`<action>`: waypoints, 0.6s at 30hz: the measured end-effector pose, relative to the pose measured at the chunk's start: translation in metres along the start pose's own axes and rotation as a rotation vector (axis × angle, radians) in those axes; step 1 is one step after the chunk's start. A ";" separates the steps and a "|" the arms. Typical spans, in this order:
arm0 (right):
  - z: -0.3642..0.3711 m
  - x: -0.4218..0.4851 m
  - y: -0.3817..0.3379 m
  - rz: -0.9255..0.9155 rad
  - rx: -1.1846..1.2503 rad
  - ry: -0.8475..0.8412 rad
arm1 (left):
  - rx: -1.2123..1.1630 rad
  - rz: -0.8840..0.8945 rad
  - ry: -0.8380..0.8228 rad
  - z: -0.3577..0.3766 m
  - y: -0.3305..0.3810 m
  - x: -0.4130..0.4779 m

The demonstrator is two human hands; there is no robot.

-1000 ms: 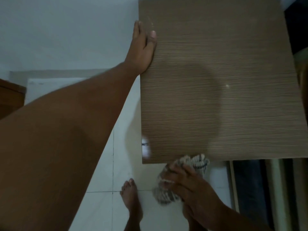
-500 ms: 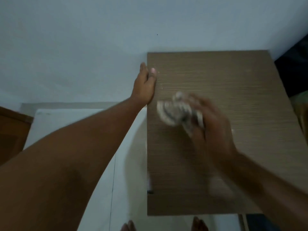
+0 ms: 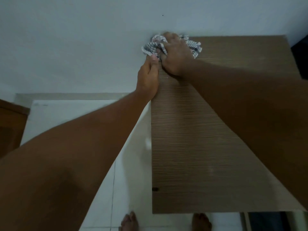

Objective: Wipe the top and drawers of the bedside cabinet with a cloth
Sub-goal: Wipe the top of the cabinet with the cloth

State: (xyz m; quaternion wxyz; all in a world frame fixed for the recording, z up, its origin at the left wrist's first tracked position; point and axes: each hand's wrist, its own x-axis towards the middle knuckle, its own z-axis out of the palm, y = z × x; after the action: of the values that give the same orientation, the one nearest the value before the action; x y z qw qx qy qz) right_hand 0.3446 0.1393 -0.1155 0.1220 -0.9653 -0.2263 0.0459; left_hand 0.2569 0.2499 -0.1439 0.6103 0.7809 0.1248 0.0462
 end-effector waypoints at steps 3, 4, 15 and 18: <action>-0.002 -0.005 0.000 -0.033 -0.006 -0.008 | -0.024 0.007 0.002 0.001 -0.001 0.001; -0.003 -0.010 0.000 -0.055 -0.006 -0.012 | -0.024 0.006 0.008 0.001 0.000 -0.001; 0.010 -0.128 -0.023 -0.208 -0.006 -0.028 | -0.019 0.010 0.120 -0.003 0.004 -0.017; 0.018 -0.165 -0.033 -0.202 0.022 -0.009 | 0.000 0.057 0.069 -0.008 0.002 -0.036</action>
State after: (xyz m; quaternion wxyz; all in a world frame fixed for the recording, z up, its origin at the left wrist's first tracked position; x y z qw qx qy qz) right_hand 0.1807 0.0984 -0.1192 0.1356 -0.9360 -0.3224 0.0400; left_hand 0.2205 0.2482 -0.1373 0.6041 0.7821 0.1234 0.0904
